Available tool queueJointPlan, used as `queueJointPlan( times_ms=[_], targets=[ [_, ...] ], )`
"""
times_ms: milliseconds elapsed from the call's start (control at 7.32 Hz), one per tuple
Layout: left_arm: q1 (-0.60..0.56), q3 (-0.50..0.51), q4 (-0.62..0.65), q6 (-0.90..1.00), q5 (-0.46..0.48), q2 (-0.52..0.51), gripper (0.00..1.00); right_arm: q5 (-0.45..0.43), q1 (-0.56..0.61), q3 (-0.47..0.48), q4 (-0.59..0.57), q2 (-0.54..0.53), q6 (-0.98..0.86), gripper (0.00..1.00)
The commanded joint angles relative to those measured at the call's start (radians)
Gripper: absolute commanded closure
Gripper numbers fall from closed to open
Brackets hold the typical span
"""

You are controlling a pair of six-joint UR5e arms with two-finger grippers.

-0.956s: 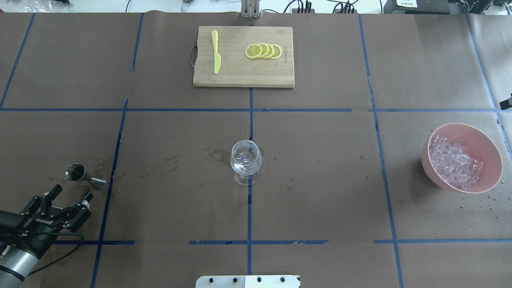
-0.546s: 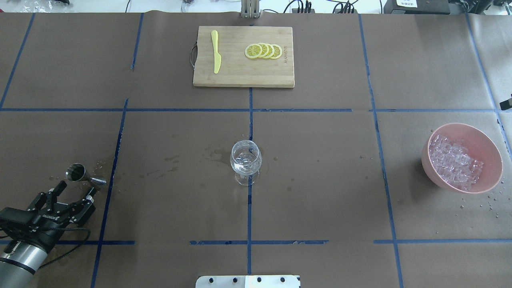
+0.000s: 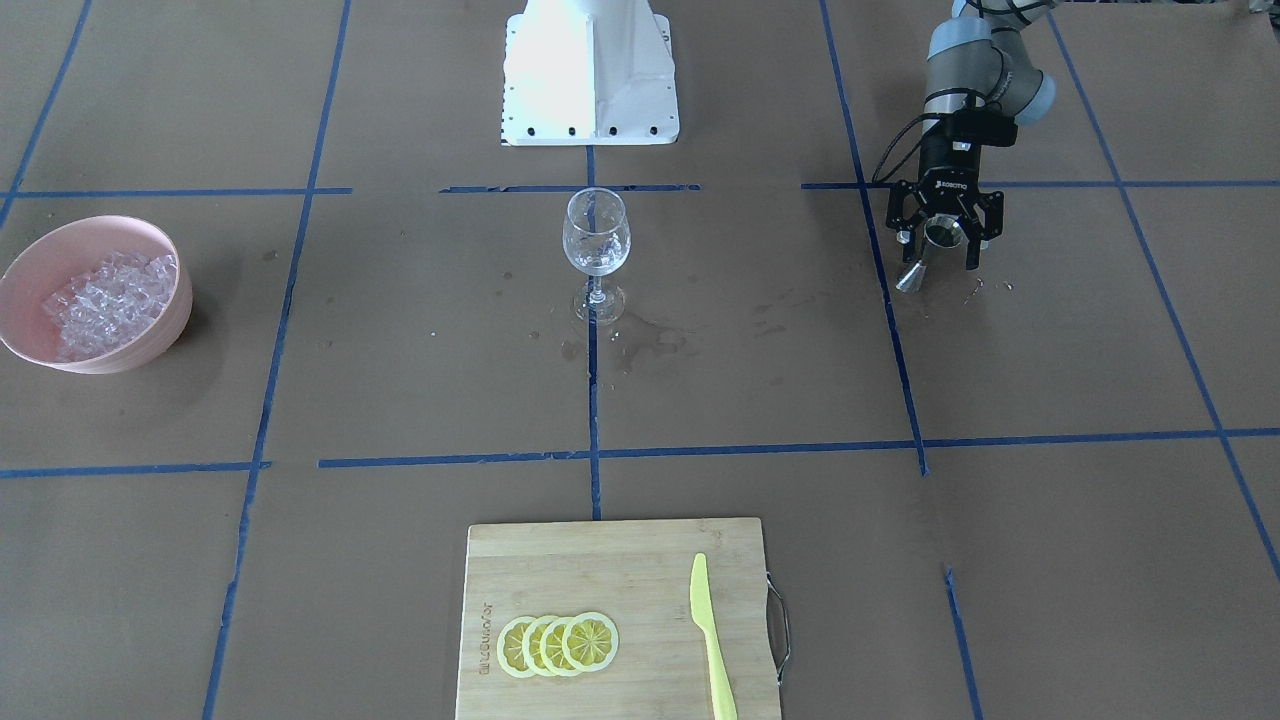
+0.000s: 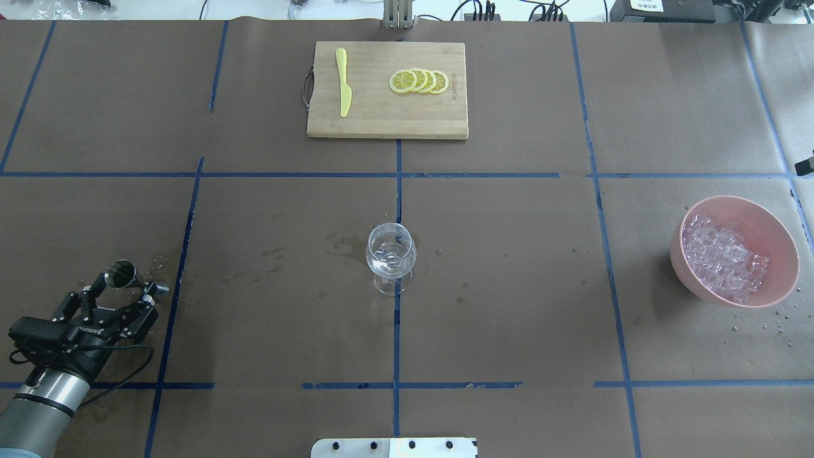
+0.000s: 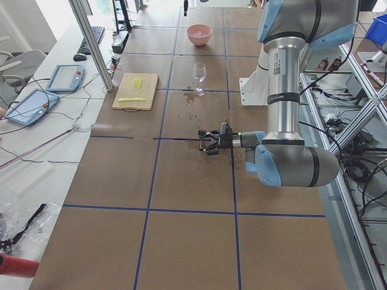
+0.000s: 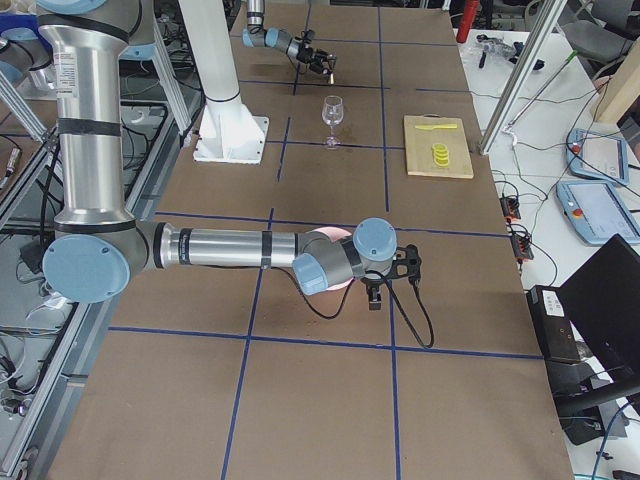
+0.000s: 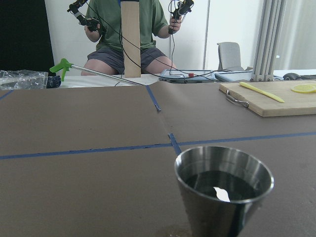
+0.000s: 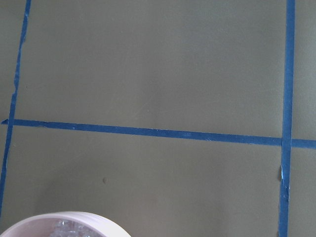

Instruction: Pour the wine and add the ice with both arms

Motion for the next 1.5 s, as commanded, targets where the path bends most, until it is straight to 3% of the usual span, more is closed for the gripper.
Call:
queueJointPlan(
  times_ms=[0,546,683,1093,1366],
  targets=[
    [-0.003,0.009,-0.001,0.003,0.000,-0.005,0.27,0.000,0.000,0.009,0.000,-0.001,0.000,0.00],
    [-0.007,0.001,-0.011,0.074,0.000,-0.028,0.77,0.002,0.000,0.015,-0.001,-0.002,0.000,0.00],
    [-0.009,-0.005,-0.015,0.081,0.002,-0.033,1.00,0.000,0.000,0.013,-0.001,-0.002,0.000,0.00],
    [-0.032,-0.069,-0.020,0.104,0.006,-0.033,1.00,-0.002,0.000,0.010,0.000,-0.002,-0.001,0.00],
    [-0.052,-0.175,-0.072,0.226,-0.087,-0.041,1.00,-0.005,0.000,0.015,0.002,0.004,-0.006,0.00]
  ],
)
